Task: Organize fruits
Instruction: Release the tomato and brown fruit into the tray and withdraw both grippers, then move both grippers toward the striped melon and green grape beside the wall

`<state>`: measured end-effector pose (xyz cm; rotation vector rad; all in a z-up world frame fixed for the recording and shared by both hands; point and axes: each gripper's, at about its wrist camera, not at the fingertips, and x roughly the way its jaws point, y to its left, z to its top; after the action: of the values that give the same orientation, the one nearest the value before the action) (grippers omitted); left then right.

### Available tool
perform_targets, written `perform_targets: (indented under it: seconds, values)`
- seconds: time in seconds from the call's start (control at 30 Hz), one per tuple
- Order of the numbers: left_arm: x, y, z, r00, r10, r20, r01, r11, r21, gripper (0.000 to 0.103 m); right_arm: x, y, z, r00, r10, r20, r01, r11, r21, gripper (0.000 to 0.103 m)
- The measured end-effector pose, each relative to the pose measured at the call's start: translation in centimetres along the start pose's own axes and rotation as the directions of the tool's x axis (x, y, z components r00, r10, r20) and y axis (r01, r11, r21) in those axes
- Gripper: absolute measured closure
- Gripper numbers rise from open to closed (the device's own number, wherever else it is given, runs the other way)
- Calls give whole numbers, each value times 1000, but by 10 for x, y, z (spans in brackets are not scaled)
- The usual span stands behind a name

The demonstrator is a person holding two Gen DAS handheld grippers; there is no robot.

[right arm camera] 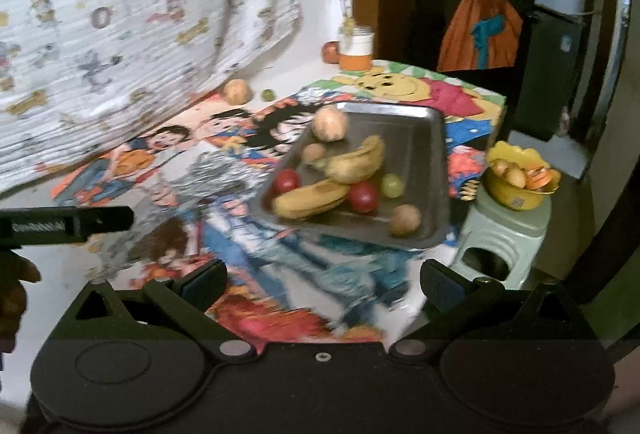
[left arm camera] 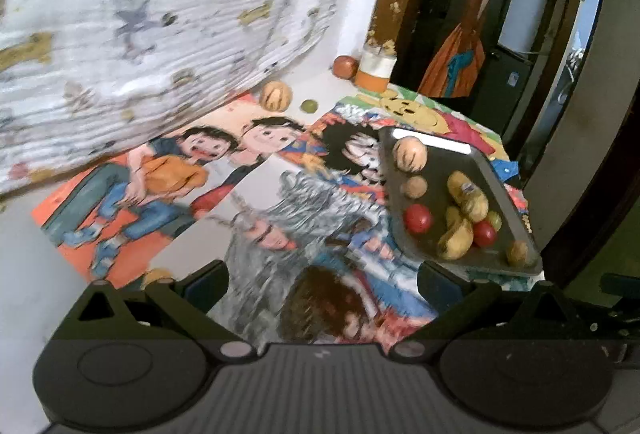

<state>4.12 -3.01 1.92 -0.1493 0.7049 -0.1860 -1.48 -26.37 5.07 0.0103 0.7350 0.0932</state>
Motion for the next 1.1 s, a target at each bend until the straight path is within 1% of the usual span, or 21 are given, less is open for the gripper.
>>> perform_targets:
  seconds: [0.17,0.27,0.47,0.63,0.7,0.77,0.9,1.0,1.07,1.1]
  values:
    - [-16,18,-7,999,37,-9,-37,999,7,0,-5,26,11,999,33,20,-31,998,-58,1]
    - [-22,32,-8,999,47,-19,-47,999,-10,0,4,42,19,999,53,12,-51,994,-97,1]
    - [-23,71,-14,989,133,-60,-137,988,-76,0,28,69,39,994,103,-23,-105,979,-175,1]
    - [-21,95,-10,977,195,-86,-205,971,-125,0,35,80,68,993,117,11,-112,974,-197,1]
    - [-22,99,-2,976,204,-80,-214,967,-140,0,38,81,86,992,126,21,-120,974,-195,1]
    - [-24,99,11,975,214,-62,-221,966,-131,0,39,81,109,989,147,33,-138,971,-197,1]
    - [-32,88,46,972,236,19,-235,970,-60,0,35,78,164,985,164,52,-148,962,-229,1]
    - [-38,78,78,969,236,73,-236,972,-11,0,27,77,208,984,168,61,-141,938,-318,1]
    - [-44,73,100,971,207,116,-210,977,18,0,23,76,236,979,187,82,-141,911,-387,1]
    - [-46,70,110,973,183,139,-189,981,36,0,23,74,247,971,218,94,-158,890,-428,1]
